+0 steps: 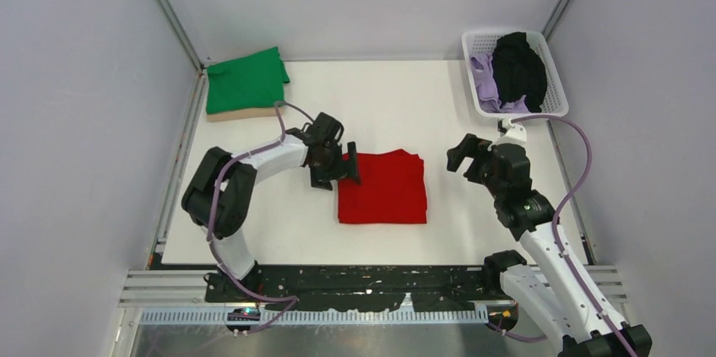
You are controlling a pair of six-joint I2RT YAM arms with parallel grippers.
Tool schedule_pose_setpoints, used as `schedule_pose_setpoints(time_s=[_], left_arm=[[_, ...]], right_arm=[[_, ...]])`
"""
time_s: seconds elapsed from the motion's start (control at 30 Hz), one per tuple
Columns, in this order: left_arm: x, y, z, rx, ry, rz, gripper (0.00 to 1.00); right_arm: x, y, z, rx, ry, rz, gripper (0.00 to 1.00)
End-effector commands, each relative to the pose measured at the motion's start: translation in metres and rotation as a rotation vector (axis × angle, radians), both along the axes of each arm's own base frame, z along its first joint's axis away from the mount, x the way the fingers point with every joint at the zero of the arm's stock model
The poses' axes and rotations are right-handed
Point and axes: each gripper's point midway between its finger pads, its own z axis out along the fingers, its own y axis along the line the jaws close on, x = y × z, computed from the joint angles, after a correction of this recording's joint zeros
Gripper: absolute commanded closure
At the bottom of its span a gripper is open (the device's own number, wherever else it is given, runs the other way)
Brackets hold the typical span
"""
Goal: Fold and stack the t-shirts
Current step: Put the neatly folded tshirt into the corner of the board with the left arm
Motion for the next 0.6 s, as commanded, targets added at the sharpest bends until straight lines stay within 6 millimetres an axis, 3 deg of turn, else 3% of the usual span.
schedule_pose_setpoints(time_s=[0.0,0.13,0.27,0.37,0.4,0.57], left_arm=[[0.003,-0.019,-0.016,0.012,0.006,-0.015,0.12],[-0.002,-0.027,-0.029,0.045,0.04,-0.037,0.25],[-0.009,-0.031,-0.038,0.109,0.045,-0.053,0.58],[-0.011,-0.027,-0.042,0.214,0.035,-0.061,0.94],[-0.007,-0.025,-0.038,0.264,0.019,-0.058,1.0],[0.024,0.002,-0.008,0.505,-0.109,-0.049,1.0]], right_arm=[[-0.004,-0.024,-0.001,-0.09,-0.007,-0.086,0.05],[-0.004,-0.029,-0.001,-0.117,-0.006,-0.1,0.05],[-0.004,-0.032,0.001,-0.126,-0.01,-0.108,0.05],[-0.003,-0.034,0.003,-0.132,-0.015,-0.119,0.05],[-0.003,-0.035,0.004,-0.133,-0.017,-0.119,0.05],[-0.003,-0.039,0.007,-0.135,-0.045,-0.138,0.05]])
